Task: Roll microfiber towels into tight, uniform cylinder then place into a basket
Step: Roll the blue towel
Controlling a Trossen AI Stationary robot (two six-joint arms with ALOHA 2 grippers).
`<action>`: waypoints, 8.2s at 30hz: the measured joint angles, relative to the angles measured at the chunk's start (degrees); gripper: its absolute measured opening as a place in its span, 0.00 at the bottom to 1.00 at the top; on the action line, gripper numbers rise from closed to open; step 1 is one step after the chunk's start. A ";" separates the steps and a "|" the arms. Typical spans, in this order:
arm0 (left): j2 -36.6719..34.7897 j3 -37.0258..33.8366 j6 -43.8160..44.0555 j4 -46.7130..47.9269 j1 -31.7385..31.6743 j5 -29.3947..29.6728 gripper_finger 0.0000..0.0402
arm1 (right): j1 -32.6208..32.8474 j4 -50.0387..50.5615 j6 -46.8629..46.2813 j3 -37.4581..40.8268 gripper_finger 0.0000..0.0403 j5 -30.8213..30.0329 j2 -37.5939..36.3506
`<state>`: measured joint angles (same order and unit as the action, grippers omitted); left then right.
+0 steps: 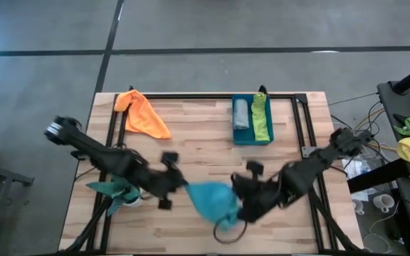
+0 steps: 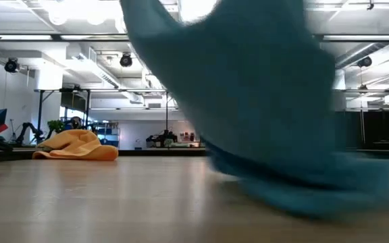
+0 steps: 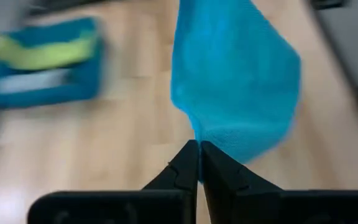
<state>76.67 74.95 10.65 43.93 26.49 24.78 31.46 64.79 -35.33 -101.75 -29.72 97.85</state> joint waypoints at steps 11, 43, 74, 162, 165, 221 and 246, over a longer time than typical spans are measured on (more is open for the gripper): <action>-19.22 4.47 -14.71 5.31 -20.09 4.20 0.00 | -21.03 -5.59 24.79 -0.03 0.02 -5.14 -11.15; 22.88 2.79 34.98 -23.70 8.41 -24.34 0.00 | 11.26 -37.09 -1.54 40.88 0.02 40.54 -15.86; -9.72 6.54 13.04 6.55 -5.82 -6.64 0.00 | -22.80 -8.45 39.99 9.37 0.02 25.21 -17.13; 15.93 -23.21 33.46 -39.16 4.49 -15.72 0.00 | 3.17 -37.74 -18.43 50.32 0.02 14.47 -15.17; 14.59 -23.21 33.39 -35.01 2.56 -15.68 0.00 | -0.19 -37.75 -17.66 51.57 0.02 14.48 -15.20; 9.76 -28.62 35.56 -22.31 -7.03 -13.48 0.00 | -12.39 -46.70 -9.66 55.31 0.02 14.10 -7.32; 8.85 -31.28 35.47 -22.92 -8.10 -11.58 0.00 | -17.92 -38.93 -4.61 49.47 0.02 16.53 -0.89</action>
<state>85.52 43.67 46.11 21.01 18.39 13.20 13.53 25.86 -39.95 -52.28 -13.19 96.95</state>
